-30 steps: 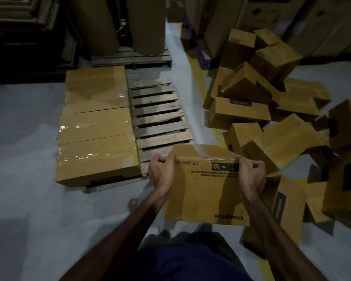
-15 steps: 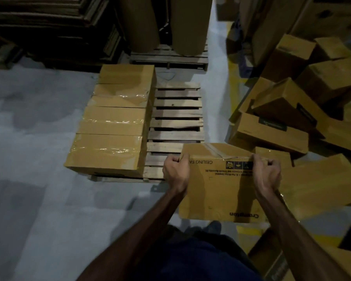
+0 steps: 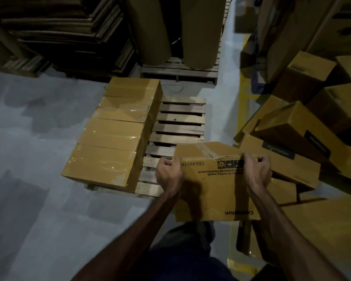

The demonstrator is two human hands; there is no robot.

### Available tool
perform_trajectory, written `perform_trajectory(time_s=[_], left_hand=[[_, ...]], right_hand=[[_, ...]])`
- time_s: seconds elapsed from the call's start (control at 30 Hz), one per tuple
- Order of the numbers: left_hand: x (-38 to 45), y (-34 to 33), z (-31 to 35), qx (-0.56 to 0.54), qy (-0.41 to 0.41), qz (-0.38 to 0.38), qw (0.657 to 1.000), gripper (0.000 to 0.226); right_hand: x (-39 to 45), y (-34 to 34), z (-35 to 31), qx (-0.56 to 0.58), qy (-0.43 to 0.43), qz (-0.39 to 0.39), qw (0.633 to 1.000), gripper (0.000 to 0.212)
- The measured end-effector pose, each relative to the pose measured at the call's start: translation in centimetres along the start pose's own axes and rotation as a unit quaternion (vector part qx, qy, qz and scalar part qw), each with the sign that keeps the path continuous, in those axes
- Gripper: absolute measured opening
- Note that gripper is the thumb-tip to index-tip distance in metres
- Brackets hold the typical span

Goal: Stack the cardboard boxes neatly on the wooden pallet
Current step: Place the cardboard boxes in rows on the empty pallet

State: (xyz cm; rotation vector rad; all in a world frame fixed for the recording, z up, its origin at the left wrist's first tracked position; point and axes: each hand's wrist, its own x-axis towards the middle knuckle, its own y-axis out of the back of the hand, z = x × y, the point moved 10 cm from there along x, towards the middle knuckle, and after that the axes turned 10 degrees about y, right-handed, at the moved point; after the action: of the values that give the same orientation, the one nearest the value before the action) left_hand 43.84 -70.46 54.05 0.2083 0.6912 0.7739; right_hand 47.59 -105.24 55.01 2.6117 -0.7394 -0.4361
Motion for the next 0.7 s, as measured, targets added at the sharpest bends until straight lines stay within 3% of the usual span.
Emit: perform_trajectory(time_s=[0.37, 0.7], left_hand=[[3.1, -14.6, 9.9, -0.04, -0.024, -0.021, 0.999, 0.032], [9.0, -18.9, 15.3, -0.075, 0.047, 0.055, 0.995, 0.028]], right_hand=[[17.1, -1.2, -5.1, -0.022, 0.019, 0.017, 0.999, 0.03], [28.3, -10.3, -11.7, -0.026, 0.051, -0.059, 0.997, 0.035]])
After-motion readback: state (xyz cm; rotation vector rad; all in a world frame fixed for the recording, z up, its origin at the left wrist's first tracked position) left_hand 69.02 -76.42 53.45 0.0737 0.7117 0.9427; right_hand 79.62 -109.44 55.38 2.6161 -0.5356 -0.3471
